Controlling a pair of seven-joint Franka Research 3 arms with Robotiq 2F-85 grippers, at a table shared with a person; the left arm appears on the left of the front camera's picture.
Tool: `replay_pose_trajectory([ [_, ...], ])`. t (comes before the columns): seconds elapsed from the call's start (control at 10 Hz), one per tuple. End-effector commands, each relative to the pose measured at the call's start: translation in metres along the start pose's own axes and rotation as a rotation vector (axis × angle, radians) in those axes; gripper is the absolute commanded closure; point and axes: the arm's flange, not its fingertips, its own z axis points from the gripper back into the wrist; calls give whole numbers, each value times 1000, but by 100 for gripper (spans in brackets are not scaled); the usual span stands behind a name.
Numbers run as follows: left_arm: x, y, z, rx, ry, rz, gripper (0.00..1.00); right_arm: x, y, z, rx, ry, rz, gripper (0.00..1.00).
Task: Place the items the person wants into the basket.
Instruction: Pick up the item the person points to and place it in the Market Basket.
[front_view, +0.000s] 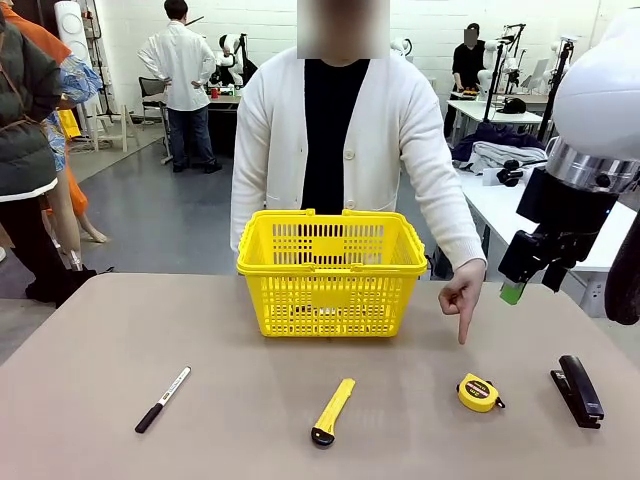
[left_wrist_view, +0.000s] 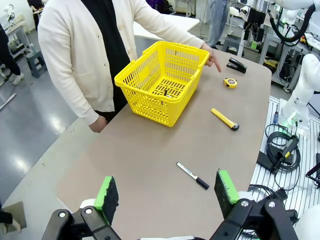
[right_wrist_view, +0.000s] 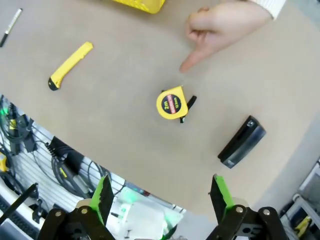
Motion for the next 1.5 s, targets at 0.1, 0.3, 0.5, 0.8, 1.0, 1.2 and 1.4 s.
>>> replay_pose_trajectory([
  [0.1,2,0,2,-11,-2,-2,0,-5,6,7,13,16,-3,0],
  [0.3,2,0,2,-11,-2,-2,0,-5,6,7,13,16,-3,0],
  [0.5,2,0,2,-11,-2,-2,0,-5,11,-12,-13,30,-72,0],
  [0.8,2,0,2,-11,-2,-2,0,4,19,-72,-40,70,-258,0],
  [1.0,2,0,2,-11,-2,-2,0,12,22,-121,-73,109,-177,0],
  [1.2,2,0,2,-11,-2,-2,0,14,20,-152,-134,108,-118,0],
  [1.4,2,0,2,-11,-2,-2,0,20,15,-177,-179,68,-116,0],
])
